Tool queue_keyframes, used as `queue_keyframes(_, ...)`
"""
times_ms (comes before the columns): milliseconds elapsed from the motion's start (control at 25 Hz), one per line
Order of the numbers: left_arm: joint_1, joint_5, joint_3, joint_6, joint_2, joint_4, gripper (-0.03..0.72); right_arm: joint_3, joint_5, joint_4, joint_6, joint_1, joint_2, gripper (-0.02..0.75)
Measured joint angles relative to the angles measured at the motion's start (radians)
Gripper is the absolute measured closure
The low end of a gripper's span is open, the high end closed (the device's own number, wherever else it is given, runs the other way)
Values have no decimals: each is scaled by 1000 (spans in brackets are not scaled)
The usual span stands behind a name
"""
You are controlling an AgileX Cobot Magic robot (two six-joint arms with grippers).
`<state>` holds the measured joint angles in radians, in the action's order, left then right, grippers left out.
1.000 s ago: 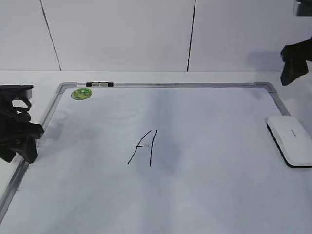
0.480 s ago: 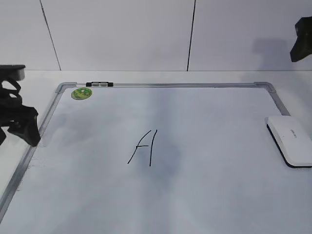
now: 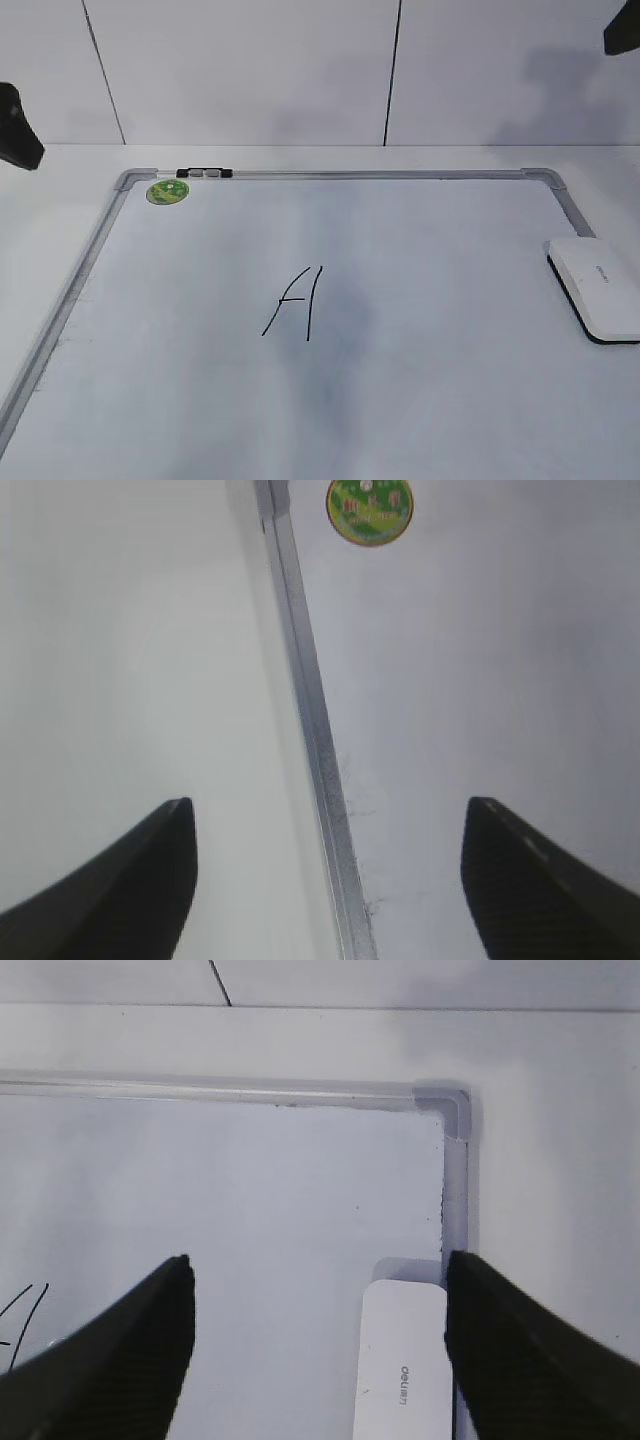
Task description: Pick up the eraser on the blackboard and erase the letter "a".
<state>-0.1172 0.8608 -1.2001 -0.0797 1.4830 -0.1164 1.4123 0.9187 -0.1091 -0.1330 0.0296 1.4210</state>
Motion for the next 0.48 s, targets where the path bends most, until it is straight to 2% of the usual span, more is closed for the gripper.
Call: queue_keyframes(480, 0, -103, 0, -2, -248, -9, 108, 0, 0, -5, -18, 1, -208, 145)
